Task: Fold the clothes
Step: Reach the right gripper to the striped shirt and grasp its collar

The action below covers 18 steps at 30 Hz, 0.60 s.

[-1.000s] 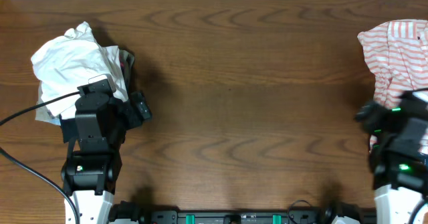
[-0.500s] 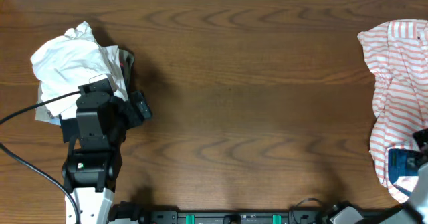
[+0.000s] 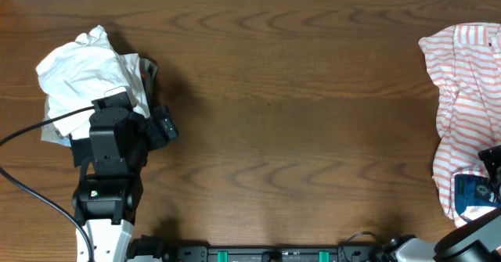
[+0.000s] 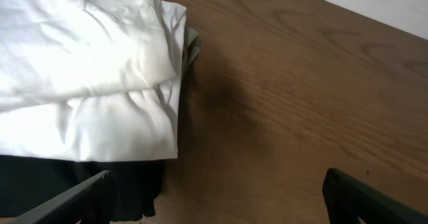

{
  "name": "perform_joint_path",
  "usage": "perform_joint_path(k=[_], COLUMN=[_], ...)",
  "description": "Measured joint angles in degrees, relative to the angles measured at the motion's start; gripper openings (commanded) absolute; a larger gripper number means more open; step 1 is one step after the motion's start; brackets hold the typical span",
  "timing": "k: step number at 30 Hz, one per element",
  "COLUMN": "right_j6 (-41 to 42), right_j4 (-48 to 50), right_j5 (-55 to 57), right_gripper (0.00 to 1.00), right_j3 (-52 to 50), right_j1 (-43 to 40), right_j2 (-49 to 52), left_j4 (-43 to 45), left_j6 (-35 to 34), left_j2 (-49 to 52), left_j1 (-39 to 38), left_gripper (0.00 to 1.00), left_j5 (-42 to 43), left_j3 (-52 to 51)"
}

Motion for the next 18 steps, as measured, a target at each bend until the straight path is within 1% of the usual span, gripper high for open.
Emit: perform_joint_path(k=[1,2,3,4,5,9,13,18], right_j6=[-0.1,0.3,0.1,0.2,0.3,0.3,0.3,0.2], right_j4=[0.0,0.0,0.0,0.1,0.4,0.6,0.1,-1.9], right_j5=[0.0,-0.2,-0.3,-0.4,-0.6,-1.8,-6.4,-14.6], right_gripper=[0.63,0.43,0.29,0.12,0.01,0.01,0.01,0.01], right_j3=[0.0,0.0,0.0,0.0,0.0,0.0,0.4,4.5], right_j1=[0.0,0.0,0.0,0.0,0.0,0.0,0.4,6.5], right_j2=[0.5,0.9,1.0,1.0,1.0,1.0,-1.0,-8.0], left_j4=[0.0,0.0,0.0,0.0,0.0,0.0,0.1,0.3], left_j6=[0.0,0.0,0.0,0.0,0.0,0.0,0.0,0.0], left_j2=[0.0,0.0,0.0,0.0,0.0,0.0,0.0,0.0], left_j1=[0.0,0.0,0.0,0.0,0.0,0.0,0.0,0.0], left_gripper=[0.98,0.98,0.98,0.98,0.98,0.98,0.98,0.98], left_j5=[0.0,0.0,0.0,0.0,0.0,0.0,0.0,0.0], left_j3=[0.0,0.0,0.0,0.0,0.0,0.0,0.0,0.0])
